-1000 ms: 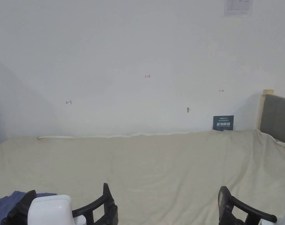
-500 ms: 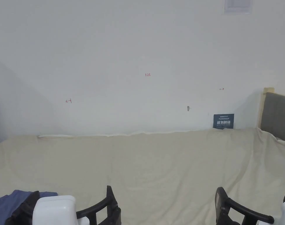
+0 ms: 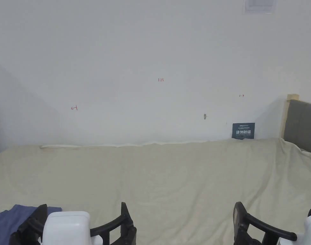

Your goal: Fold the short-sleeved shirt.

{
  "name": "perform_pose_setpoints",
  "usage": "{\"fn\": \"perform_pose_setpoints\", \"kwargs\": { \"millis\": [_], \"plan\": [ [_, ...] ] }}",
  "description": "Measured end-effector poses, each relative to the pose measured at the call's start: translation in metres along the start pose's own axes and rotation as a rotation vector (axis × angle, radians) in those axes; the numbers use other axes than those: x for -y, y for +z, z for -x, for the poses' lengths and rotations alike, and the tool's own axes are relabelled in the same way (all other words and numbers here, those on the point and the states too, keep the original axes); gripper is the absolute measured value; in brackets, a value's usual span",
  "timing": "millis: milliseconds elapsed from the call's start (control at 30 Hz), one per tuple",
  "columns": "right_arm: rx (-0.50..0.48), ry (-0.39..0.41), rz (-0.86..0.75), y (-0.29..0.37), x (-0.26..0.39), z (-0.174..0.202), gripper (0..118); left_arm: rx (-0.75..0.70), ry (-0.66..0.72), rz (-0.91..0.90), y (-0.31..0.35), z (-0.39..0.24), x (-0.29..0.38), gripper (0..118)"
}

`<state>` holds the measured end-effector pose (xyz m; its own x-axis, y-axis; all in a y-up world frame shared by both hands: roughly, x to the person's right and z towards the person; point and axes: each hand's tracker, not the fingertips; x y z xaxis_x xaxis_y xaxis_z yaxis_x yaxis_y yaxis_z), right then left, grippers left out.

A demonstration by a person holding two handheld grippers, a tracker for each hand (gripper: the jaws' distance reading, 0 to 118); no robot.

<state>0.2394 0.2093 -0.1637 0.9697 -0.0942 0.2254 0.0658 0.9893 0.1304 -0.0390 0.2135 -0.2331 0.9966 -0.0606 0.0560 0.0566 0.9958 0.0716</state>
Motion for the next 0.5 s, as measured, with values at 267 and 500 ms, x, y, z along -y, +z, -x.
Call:
{"fn": "perform_pose_setpoints", "kwargs": {
  "millis": [267, 500],
  "plan": [
    [-0.01, 0.01, -0.006, -0.0007, -0.002, 0.0022, 118, -0.001, 0.017, 0.013, -0.0036, 0.0028, -0.0018, 118],
    [-0.023, 0.008, 0.03, -0.0033, -0.0043, 0.0052, 118, -0.001, 0.032, 0.045, -0.0056, 0.0036, -0.0032, 118]
  ]
}}
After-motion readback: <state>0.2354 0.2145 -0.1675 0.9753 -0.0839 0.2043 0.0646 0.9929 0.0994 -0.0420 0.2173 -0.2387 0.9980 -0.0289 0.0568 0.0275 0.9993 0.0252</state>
